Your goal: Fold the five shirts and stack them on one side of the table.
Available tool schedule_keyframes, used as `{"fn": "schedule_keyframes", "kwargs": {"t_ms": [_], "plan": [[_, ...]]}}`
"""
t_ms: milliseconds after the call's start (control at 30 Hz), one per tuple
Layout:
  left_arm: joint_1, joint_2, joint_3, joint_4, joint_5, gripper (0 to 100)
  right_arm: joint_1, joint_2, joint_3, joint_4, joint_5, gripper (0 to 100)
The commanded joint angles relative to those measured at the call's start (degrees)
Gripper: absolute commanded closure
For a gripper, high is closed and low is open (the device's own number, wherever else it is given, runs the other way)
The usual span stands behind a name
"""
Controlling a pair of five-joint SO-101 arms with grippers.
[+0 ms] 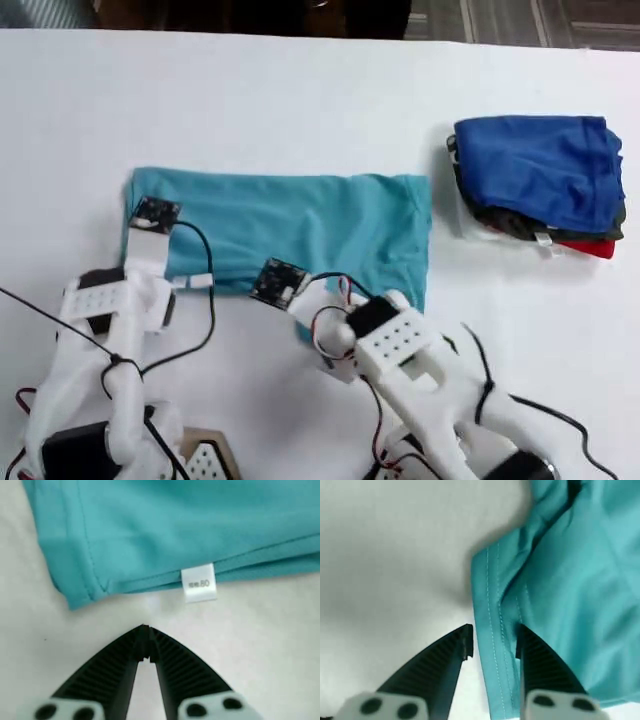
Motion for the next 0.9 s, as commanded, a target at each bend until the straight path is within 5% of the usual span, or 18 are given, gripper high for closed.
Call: {"fn": "schedule_keyframes", "kwargs": {"t_ms": [0, 167, 300, 867], "plan": [[-0.26, -1.58, 0.04, -0.62, 0.00, 97, -0.13, 1.98, -1.85, -1.01, -0.26, 84.9], [-0.26, -1.58, 0.04, -0.62, 0.00, 97, -0.13, 1.98, -3.87, -1.01, -0.18, 86.8], [-0.26, -1.58, 0.04, -0.62, 0.00, 97, -0.04, 2.42, -4.04, -2.59, -0.18, 98.3], [-0.26, -1.58, 0.04, -0.62, 0.00, 97, 6.20, 1.19, -4.04, 0.66, -0.09, 97.1]]}}
